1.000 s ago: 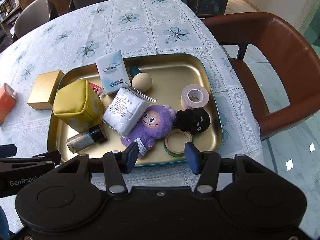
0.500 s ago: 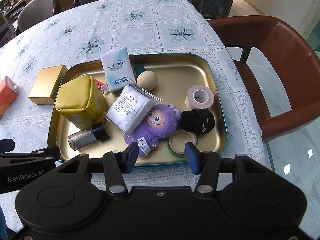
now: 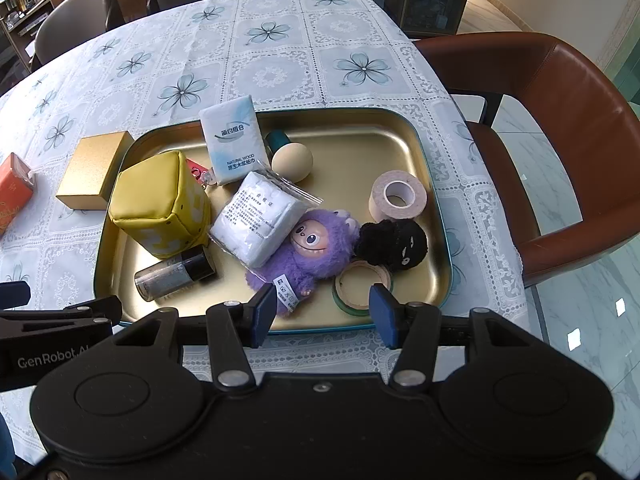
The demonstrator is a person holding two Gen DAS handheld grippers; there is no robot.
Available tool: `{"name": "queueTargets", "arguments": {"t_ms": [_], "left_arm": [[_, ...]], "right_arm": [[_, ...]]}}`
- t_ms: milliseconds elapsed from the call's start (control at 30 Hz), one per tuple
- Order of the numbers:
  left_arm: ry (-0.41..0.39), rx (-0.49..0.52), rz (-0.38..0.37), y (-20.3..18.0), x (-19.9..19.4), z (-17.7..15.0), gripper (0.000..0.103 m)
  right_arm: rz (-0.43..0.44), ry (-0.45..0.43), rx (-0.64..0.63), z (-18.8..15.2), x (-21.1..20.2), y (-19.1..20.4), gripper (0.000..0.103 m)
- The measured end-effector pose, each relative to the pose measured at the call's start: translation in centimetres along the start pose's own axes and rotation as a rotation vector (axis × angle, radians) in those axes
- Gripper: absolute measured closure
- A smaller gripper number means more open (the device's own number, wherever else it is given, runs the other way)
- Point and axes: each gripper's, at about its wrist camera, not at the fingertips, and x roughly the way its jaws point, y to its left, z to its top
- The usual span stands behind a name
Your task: Organize soft objects
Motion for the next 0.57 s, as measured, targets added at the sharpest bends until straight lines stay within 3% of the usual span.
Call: {"name": "queueTargets", "arguments": {"t_ms": [567], "left_arm": [[-0.014,0.009,0.014,-0.25,-0.26,0.01,0.01]], "right_arm": [[0.008,-0.003,0.003,0.16,-0.03,-0.35,0.051]]}}
